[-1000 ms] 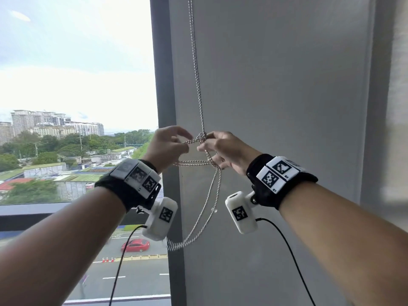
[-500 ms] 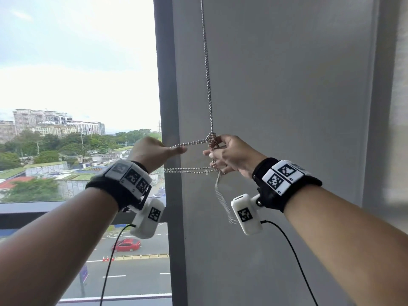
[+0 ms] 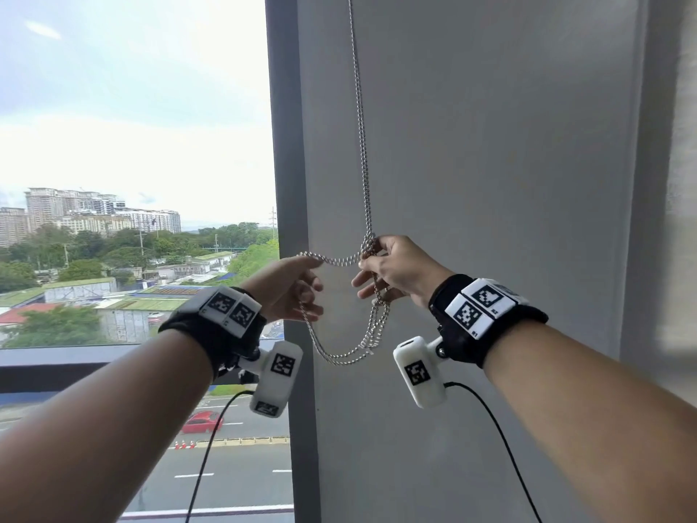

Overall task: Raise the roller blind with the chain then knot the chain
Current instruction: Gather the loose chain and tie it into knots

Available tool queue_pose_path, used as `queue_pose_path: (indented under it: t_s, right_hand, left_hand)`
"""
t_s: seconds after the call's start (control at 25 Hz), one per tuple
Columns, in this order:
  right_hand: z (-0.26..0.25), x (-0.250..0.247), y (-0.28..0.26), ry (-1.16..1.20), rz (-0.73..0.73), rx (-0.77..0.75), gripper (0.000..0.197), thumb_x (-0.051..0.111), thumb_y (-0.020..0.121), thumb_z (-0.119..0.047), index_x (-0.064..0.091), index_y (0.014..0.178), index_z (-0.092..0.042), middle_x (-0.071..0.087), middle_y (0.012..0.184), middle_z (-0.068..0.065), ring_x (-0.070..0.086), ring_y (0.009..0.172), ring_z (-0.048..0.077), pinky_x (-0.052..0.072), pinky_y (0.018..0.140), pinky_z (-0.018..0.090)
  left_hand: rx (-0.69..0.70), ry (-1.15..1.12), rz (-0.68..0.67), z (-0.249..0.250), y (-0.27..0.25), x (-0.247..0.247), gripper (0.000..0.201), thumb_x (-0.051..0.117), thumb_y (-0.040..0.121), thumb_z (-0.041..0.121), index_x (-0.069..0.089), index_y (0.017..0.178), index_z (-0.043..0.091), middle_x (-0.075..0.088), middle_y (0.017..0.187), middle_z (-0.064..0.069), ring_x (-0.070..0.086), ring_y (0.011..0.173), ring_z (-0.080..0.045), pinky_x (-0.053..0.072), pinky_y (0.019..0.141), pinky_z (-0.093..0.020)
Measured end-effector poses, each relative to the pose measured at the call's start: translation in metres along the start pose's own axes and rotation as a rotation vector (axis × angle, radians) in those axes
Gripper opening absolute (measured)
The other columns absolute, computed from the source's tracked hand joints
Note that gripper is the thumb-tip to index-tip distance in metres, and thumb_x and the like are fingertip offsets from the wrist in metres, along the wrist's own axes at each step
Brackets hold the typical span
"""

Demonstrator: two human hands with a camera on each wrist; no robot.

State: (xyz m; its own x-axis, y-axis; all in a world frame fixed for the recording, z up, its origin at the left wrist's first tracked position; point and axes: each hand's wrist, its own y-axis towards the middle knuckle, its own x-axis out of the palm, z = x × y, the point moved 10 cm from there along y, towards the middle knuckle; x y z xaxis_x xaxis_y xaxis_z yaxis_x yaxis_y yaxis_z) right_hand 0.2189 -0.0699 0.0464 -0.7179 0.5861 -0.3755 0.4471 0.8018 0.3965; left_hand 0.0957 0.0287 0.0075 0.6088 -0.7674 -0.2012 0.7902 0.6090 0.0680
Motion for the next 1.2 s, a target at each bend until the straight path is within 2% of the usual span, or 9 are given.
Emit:
queue_pose_path:
  t_s: [0.08, 0.16, 0.24, 0.4, 0.52, 0.6, 0.72, 1.04, 1.2]
  right_hand:
    - [-0.003, 0.007, -0.001, -0.017, -0.024, -0.012, 0.006, 0.05, 0.093, -0.012, 0.055, 0.096, -0.012, 0.076, 0.079, 0.008, 0.075, 0.077, 0.035, 0.052, 0.069, 0.049]
    - [-0.005, 0.011, -0.003, -0.02, -0.04, -0.013, 0.008, 0.048, 0.094, -0.01, 0.055, 0.098, -0.01, 0.074, 0.08, 0.009, 0.074, 0.075, 0.035, 0.055, 0.071, 0.051]
    - [-0.005, 0.01, -0.004, -0.031, -0.039, -0.016, 0.009, 0.046, 0.095, -0.009, 0.055, 0.097, -0.01, 0.073, 0.08, 0.01, 0.072, 0.07, 0.032, 0.056, 0.071, 0.051]
    - [-0.001, -0.001, -0.005, -0.002, -0.004, -0.007, 0.01, 0.046, 0.095, -0.01, 0.055, 0.092, -0.013, 0.072, 0.078, 0.01, 0.071, 0.069, 0.031, 0.056, 0.074, 0.056]
    - [0.001, 0.001, -0.006, 0.029, -0.013, 0.011, 0.009, 0.047, 0.094, -0.009, 0.055, 0.093, -0.012, 0.072, 0.078, 0.009, 0.073, 0.076, 0.036, 0.054, 0.078, 0.06]
    - [-0.001, 0.006, -0.005, 0.044, -0.033, 0.014, 0.009, 0.048, 0.094, -0.009, 0.056, 0.094, -0.011, 0.071, 0.077, 0.008, 0.073, 0.076, 0.036, 0.054, 0.079, 0.06]
    - [-0.005, 0.01, -0.005, 0.047, -0.037, 0.007, 0.009, 0.049, 0.093, -0.007, 0.057, 0.093, -0.011, 0.07, 0.078, 0.008, 0.072, 0.071, 0.031, 0.056, 0.078, 0.058]
    - [-0.001, 0.006, -0.002, 0.037, -0.038, 0.019, 0.012, 0.045, 0.093, -0.003, 0.054, 0.089, -0.011, 0.068, 0.07, 0.009, 0.071, 0.07, 0.034, 0.055, 0.07, 0.051]
    - [0.003, 0.014, -0.002, 0.003, -0.077, 0.03, 0.016, 0.046, 0.092, 0.003, 0.056, 0.086, -0.008, 0.065, 0.067, 0.013, 0.064, 0.052, 0.027, 0.058, 0.057, 0.039]
  left_hand:
    - [0.022, -0.101, -0.085, 0.001, 0.0, 0.021, 0.011, 0.048, 0.088, 0.013, 0.053, 0.084, 0.005, 0.043, 0.055, -0.005, 0.058, 0.052, -0.023, 0.054, 0.078, -0.043]
    - [0.025, -0.121, -0.102, 0.0, 0.003, 0.034, 0.008, 0.05, 0.086, 0.008, 0.055, 0.091, 0.004, 0.044, 0.057, -0.005, 0.05, 0.048, -0.018, 0.056, 0.063, -0.034]
    - [0.01, 0.014, -0.144, -0.004, 0.005, 0.044, 0.005, 0.055, 0.086, 0.011, 0.055, 0.089, 0.007, 0.05, 0.059, -0.004, 0.043, 0.046, -0.015, 0.043, 0.045, -0.023]
    - [-0.197, 0.429, -0.34, -0.049, -0.004, 0.053, 0.024, 0.068, 0.081, 0.024, 0.062, 0.095, 0.005, 0.07, 0.073, -0.012, 0.054, 0.047, -0.017, 0.044, 0.047, -0.025]
    - [-0.046, 0.573, -0.183, -0.052, 0.006, 0.051, 0.035, 0.075, 0.072, 0.038, 0.069, 0.097, 0.014, 0.07, 0.073, -0.006, 0.048, 0.043, -0.012, 0.039, 0.044, -0.022]
    - [0.133, 0.449, -0.008, -0.036, 0.013, 0.051, 0.03, 0.077, 0.07, 0.037, 0.074, 0.093, 0.018, 0.06, 0.063, -0.002, 0.038, 0.038, -0.01, 0.033, 0.039, -0.02]
    - [0.219, 0.209, 0.093, -0.028, 0.023, 0.052, 0.028, 0.077, 0.071, 0.031, 0.073, 0.086, 0.008, 0.043, 0.056, -0.003, 0.031, 0.038, -0.013, 0.029, 0.038, -0.021]
    - [0.115, 0.341, 0.053, -0.053, 0.029, 0.057, 0.015, 0.074, 0.075, 0.014, 0.07, 0.079, 0.0, 0.048, 0.049, -0.004, 0.041, 0.033, -0.012, 0.036, 0.04, -0.021]
    - [0.142, -0.16, 0.077, -0.039, 0.027, 0.054, 0.011, 0.061, 0.08, 0.001, 0.06, 0.091, 0.002, 0.049, 0.048, -0.005, 0.046, 0.039, -0.016, 0.039, 0.043, -0.023]
